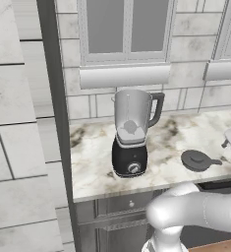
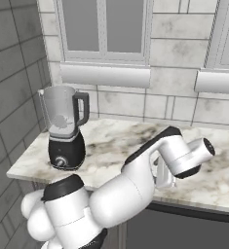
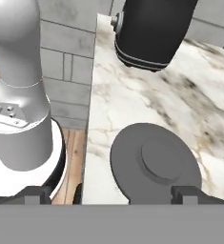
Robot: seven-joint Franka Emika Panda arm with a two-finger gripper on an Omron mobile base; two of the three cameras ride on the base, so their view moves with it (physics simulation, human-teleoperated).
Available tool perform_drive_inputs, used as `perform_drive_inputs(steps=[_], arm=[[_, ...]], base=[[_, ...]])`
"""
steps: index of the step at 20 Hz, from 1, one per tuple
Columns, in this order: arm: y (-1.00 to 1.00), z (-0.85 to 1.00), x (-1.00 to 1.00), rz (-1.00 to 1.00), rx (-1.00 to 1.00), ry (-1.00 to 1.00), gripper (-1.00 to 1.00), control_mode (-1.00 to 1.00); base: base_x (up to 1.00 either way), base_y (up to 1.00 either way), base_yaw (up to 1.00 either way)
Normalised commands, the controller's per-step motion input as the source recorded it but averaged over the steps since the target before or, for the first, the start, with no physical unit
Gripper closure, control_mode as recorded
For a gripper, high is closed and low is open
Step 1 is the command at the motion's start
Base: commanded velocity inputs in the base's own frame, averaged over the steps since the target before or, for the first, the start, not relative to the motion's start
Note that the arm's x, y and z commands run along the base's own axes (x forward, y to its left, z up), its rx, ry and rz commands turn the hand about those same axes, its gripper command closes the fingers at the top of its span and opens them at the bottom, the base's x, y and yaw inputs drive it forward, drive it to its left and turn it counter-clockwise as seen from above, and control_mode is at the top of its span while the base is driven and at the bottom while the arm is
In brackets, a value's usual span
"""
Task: Open the blender lid, put the kiwi in the blender, close the lid, and start the blender.
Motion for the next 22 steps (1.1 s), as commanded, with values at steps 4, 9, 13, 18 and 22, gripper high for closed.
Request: perform_drive_inputs(steps=[4,9,13,18,22], arm=[[0.05,-0.34,0.25,0.07,-0.09,0.0,-1.0,-1.0],[0.06,-0.37,0.37,-0.08,-0.05,0.0,-1.0,-1.0],[0.03,-0.46,0.12,-0.16,-0.05,0.0,-1.0,-1.0],[0.0,-0.21,0.0,-0.03,-0.05,0.0,-1.0,-1.0],[0.09,-0.25,0.0,-0.08,-0.13,0.0,-1.0,-1.0]], base=[[0.0,0.0,0.0],[0.0,0.0,0.0],[0.0,0.0,0.0],[0.0,0.0,0.0],[0.0,0.0,0.0]])
